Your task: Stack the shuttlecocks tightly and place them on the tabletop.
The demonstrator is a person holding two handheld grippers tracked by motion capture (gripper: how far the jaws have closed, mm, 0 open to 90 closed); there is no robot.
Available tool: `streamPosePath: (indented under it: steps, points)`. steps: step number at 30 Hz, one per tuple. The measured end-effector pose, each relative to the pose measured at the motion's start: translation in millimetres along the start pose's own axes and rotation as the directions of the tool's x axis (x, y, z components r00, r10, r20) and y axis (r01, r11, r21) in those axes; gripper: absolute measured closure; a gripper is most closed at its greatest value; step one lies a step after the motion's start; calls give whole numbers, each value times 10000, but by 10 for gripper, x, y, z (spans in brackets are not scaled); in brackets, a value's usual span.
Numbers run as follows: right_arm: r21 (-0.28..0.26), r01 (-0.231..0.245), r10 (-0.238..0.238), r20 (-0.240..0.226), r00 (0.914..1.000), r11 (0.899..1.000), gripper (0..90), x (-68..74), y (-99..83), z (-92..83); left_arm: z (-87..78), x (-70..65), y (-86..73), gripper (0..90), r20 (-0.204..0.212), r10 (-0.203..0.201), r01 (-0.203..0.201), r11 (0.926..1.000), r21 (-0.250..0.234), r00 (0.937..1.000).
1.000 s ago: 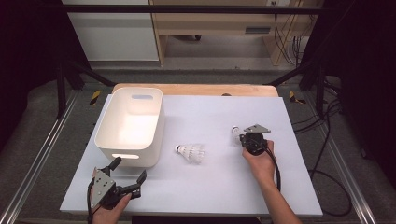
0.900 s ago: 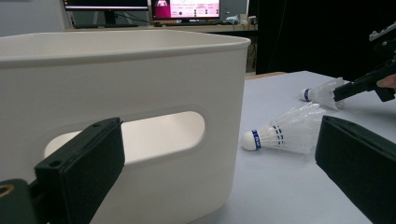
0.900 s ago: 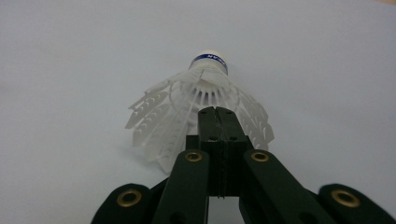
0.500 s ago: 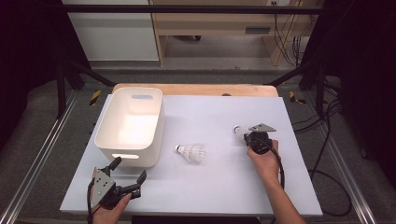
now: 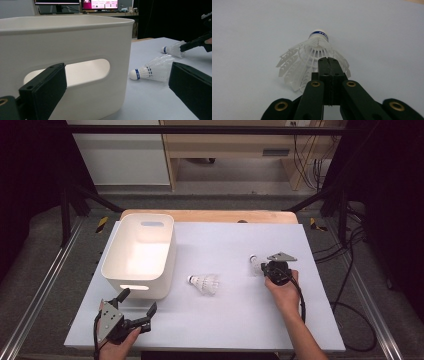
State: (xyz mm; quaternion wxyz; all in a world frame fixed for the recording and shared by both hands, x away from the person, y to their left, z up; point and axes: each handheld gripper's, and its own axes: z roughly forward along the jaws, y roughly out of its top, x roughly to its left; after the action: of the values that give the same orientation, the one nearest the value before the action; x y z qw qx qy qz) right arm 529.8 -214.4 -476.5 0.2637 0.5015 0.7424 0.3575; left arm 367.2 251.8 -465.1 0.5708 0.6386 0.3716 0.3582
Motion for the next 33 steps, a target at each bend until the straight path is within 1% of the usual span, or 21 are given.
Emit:
streamPosePath:
  steps: [5,18,24,26,29,31,33]
  points:
    - [-38,-17,16,-79,10000,10000,900,15,5,-14,1,-1,0,17,5,11,-11,10000,-4,10000]
    - [-115,139,-142,-267,9995,9998,900,72,4,-75,2,-2,0,17,7,15,-15,10000,-2,10000]
    - [-133,19,-25,-406,9992,9999,899,114,-31,-137,-2,7,1,17,7,-16,16,10000,-35,10000]
    - [-129,-19,13,-425,9991,9999,880,130,-48,-163,-4,9,1,16,10,-28,28,10000,-55,10000]
    - [-36,-192,190,-504,9985,9998,821,165,-72,-199,-8,11,4,15,1,-32,32,9999,-98,10000]
    - [-7,-94,94,-565,9984,10000,776,200,-78,-219,-7,12,5,16,32,-33,33,9999,-101,10000]
    - [-94,-79,73,-619,9981,9999,730,235,-80,-241,-6,8,8,15,72,3,-1,9999,-144,10000]
